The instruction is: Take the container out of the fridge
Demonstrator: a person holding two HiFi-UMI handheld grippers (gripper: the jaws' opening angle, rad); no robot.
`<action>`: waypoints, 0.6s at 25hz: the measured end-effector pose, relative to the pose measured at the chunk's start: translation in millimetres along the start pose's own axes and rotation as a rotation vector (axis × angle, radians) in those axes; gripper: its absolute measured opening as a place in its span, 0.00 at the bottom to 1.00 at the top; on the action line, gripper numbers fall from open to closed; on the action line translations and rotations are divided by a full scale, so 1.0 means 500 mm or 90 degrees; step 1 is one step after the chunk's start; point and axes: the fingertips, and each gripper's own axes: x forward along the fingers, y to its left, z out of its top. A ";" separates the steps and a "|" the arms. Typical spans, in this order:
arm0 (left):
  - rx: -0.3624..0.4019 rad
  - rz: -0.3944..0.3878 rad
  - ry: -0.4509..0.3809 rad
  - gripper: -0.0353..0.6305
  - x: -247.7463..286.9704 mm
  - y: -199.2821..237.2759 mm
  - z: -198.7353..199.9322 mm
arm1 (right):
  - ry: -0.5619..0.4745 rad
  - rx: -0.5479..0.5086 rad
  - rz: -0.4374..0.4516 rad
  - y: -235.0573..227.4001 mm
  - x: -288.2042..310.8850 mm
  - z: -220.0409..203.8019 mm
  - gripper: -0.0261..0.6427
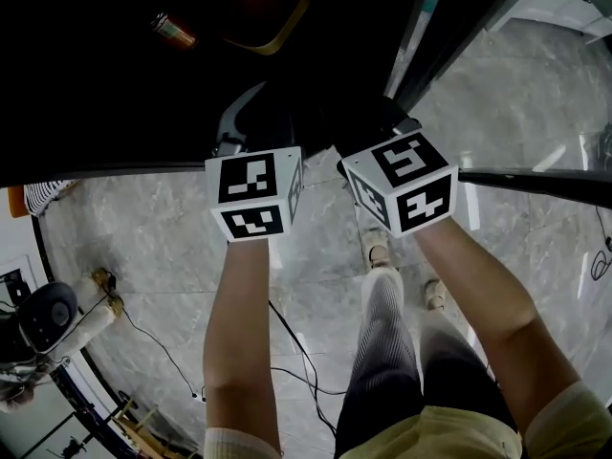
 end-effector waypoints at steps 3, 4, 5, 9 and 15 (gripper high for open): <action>0.036 -0.002 -0.002 0.09 0.010 0.012 0.016 | -0.003 0.000 -0.001 0.000 0.010 0.006 0.08; 0.046 -0.001 0.000 0.09 0.014 0.018 0.020 | -0.004 0.000 -0.003 -0.001 0.012 0.009 0.08; 0.054 0.001 0.002 0.09 0.019 0.024 0.023 | -0.007 0.000 -0.004 -0.001 0.014 0.013 0.08; 0.077 0.001 0.018 0.09 0.036 0.041 0.029 | -0.018 -0.003 0.002 -0.001 0.021 0.025 0.08; 0.135 -0.011 0.033 0.09 0.066 0.051 0.036 | -0.009 0.003 0.007 -0.010 0.036 0.019 0.08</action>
